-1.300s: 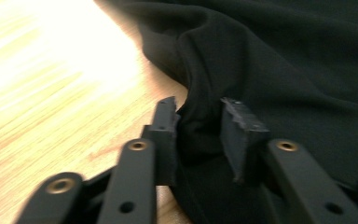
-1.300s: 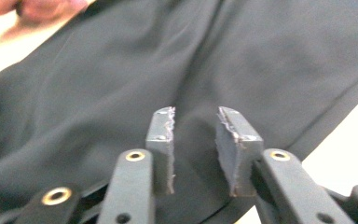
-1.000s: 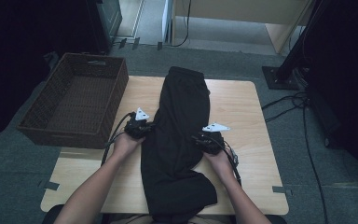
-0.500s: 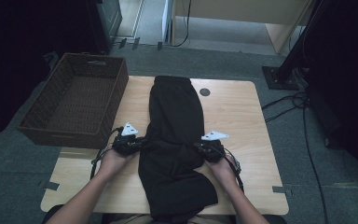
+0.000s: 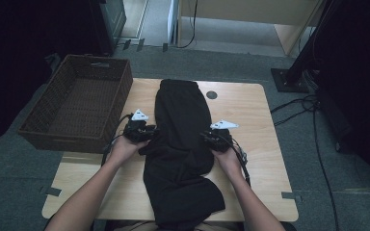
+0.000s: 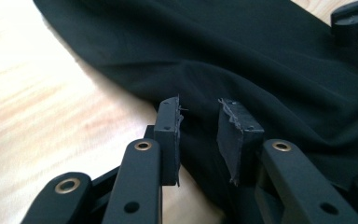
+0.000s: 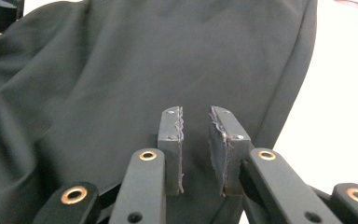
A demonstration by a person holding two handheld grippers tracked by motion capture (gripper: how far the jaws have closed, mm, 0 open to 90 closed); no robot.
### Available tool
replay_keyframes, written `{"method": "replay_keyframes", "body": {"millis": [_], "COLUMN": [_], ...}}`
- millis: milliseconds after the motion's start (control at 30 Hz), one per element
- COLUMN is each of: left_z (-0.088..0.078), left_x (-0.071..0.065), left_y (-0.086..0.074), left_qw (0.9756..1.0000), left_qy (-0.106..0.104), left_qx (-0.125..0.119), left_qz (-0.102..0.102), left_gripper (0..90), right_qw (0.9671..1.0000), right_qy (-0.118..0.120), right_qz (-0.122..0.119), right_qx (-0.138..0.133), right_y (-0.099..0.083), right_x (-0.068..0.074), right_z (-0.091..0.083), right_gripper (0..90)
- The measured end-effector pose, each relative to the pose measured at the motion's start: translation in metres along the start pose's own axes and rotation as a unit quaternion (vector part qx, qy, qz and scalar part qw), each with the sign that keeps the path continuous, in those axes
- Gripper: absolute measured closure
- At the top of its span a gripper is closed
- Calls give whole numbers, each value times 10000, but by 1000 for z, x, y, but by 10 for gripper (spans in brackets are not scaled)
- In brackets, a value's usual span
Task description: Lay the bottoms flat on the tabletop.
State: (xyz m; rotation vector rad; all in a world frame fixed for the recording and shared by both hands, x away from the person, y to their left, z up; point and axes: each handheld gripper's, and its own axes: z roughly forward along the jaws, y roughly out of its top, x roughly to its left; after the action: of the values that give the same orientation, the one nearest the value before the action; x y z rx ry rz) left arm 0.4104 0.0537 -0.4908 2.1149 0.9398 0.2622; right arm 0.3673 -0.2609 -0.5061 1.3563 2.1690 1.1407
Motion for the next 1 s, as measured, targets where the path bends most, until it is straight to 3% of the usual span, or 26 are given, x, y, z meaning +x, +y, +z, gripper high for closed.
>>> {"method": "replay_keyframes", "body": {"millis": [233, 400, 533, 733, 1000], "left_z": [28, 38, 39, 39, 34], "left_x": [14, 17, 17, 16, 6], "left_y": [6, 5, 5, 5, 3], "left_qw": [9999, 9999, 10000, 10000, 9997], "left_qy": [-61, -38, -39, 19, 77], "left_qx": [74, 52, 41, 62, 209], "left_qz": [-87, -80, -75, 13, 95], "left_gripper": [741, 725, 723, 724, 735], "right_qw": [10000, 9998, 9998, 9995, 9993], "right_qy": [-19, -35, -60, -190, -179], "right_qz": [6, -60, -194, -267, -331], "right_qx": [90, -189, 11, -21, 5], "right_y": [10, 12, 10, 10, 6], "right_x": [-10, -13, -13, -10, -8], "right_z": [23, 27, 33, 35, 31], "right_gripper": [738, 741, 688, 676, 706]}}
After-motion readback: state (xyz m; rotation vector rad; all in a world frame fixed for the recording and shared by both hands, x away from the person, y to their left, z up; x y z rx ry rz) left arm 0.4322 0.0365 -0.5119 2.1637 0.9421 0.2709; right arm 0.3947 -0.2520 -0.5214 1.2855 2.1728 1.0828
